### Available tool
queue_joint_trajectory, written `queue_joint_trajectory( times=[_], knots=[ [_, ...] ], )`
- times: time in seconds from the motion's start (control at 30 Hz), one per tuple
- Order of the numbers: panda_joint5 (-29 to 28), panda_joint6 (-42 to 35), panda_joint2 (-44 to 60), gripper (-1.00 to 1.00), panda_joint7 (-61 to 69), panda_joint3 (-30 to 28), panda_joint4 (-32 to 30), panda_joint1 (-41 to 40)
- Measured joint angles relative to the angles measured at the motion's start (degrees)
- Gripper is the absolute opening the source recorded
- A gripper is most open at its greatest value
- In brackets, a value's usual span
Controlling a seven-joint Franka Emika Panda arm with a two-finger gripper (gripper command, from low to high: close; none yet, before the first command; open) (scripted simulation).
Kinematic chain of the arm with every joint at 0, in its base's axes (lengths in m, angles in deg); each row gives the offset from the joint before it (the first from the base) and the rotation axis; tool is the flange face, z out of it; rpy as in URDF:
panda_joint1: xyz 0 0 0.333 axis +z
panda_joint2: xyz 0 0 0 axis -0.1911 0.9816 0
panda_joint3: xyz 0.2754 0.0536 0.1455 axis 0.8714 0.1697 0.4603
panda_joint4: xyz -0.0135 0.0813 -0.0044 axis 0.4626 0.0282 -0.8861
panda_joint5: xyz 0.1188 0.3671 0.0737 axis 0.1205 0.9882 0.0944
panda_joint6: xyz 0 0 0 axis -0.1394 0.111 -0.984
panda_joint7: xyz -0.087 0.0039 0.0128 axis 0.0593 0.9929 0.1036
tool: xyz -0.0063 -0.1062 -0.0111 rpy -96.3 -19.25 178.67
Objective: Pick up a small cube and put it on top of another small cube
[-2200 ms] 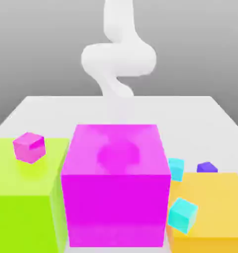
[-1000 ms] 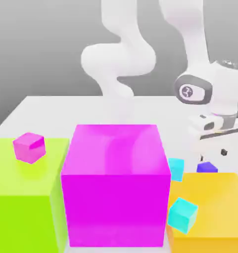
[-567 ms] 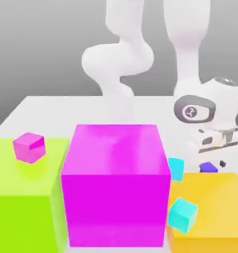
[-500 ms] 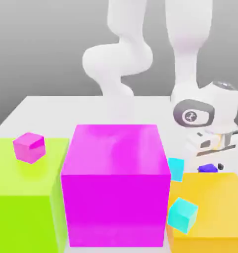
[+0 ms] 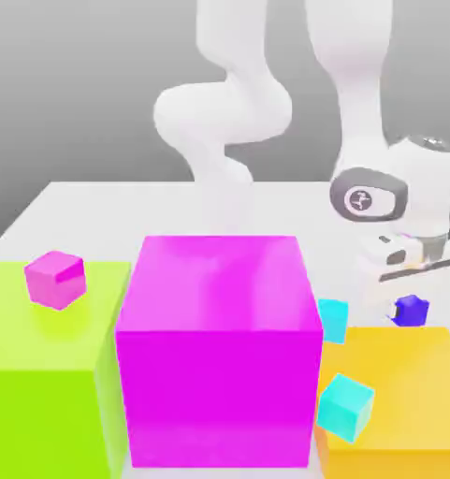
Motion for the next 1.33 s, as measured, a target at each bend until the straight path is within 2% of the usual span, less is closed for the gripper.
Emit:
queue_joint_trajectory(
  times=[0.17,0.27,0.57,0.97,1.03,1.23,1.27,1.33],
  knots=[
    [10.1,-2.3,-4.4,-1.00,7.5,5.7,-1.5,-3.3],
    [13.8,-3.6,-6.4,-1.00,10.2,6.9,-2.4,-3.8],
    [13.3,-14.5,-7.5,-1.00,-16.7,0.3,7.3,-13.2],
    [19.6,-28.7,-8.8,-1.00,-50.3,-6.7,20.8,-24.2],
    [18.9,-27.9,-7.5,-1.00,-52.7,-6.7,21.3,-25.9],
    [13.2,-21.1,-0.6,-1.00,-57.5,-7.9,20.5,-23.9],
    [12.5,-20.4,0.1,1.00,-57.9,-8.0,20.4,-23.7],
    [12.5,-20.4,0.1,1.00,-58.0,-8.0,20.4,-23.7]
  ],
)
